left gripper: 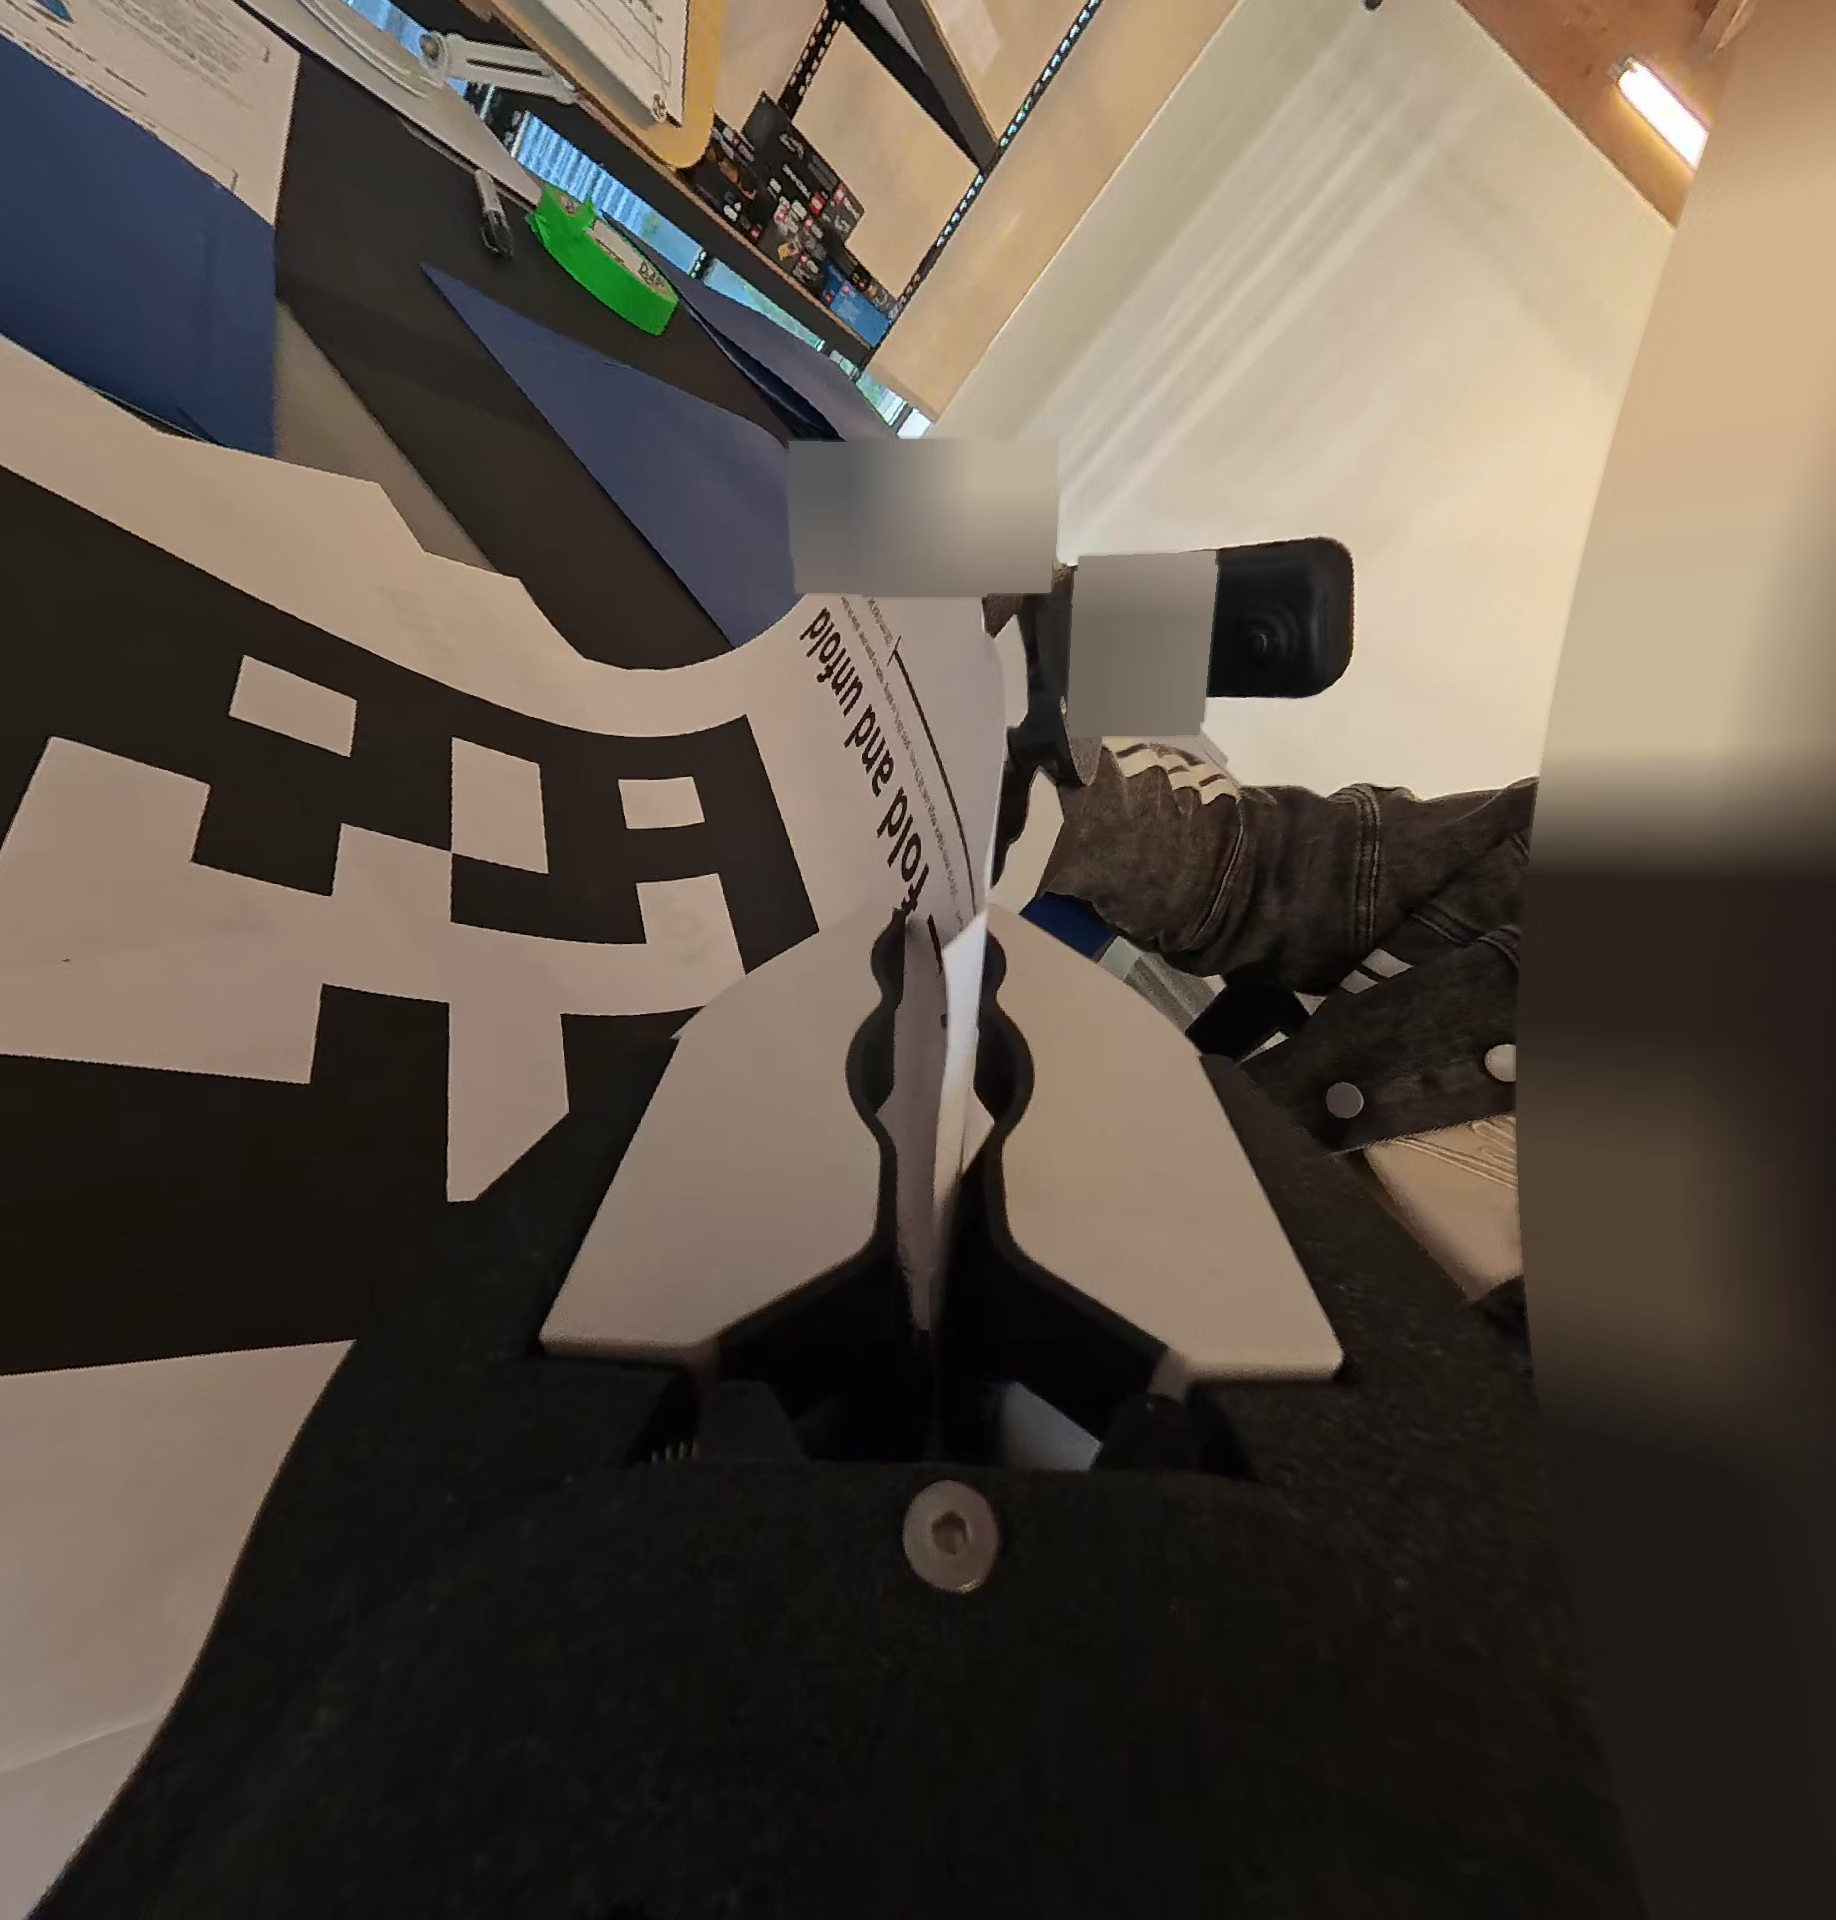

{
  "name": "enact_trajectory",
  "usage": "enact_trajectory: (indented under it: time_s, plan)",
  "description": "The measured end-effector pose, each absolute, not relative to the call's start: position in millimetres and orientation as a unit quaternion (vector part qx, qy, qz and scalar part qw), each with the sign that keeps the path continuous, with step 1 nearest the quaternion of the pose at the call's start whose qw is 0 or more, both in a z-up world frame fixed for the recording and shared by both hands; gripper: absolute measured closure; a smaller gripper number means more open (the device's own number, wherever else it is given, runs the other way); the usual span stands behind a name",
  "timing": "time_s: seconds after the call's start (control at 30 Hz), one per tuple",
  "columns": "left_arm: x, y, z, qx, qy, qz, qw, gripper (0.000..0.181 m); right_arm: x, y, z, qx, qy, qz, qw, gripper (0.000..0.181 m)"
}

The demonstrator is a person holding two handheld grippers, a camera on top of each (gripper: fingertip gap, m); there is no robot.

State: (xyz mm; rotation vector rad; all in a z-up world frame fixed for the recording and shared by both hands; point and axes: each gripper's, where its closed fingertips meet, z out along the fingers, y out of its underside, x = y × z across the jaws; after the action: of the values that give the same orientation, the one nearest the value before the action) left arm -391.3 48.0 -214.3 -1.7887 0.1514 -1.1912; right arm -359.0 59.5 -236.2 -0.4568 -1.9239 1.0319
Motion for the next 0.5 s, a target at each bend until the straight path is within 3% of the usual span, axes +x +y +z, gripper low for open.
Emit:
enact_trajectory:
  time_s: [0.03, 0.13, 0.33, 0.5]
  plan:
    - [-392, 49, -214, -0.729, 0.057, -0.490, 0.474, 0.170, -359, 61, -234, -0.181, -0.773, 0.412, 0.448, 0.153]
    - [-395, 50, -212, -0.723, 0.050, -0.493, 0.481, 0.171, -354, 55, -236, -0.157, -0.785, 0.411, 0.437, 0.151]
    - [-394, 49, -212, -0.723, 0.047, -0.497, 0.478, 0.171, -337, 21, -256, -0.135, -0.845, 0.418, 0.304, 0.152]
    - [-394, 49, -212, -0.722, 0.044, -0.502, 0.474, 0.171, -339, 19, -282, -0.111, -0.887, 0.334, 0.298, 0.153]
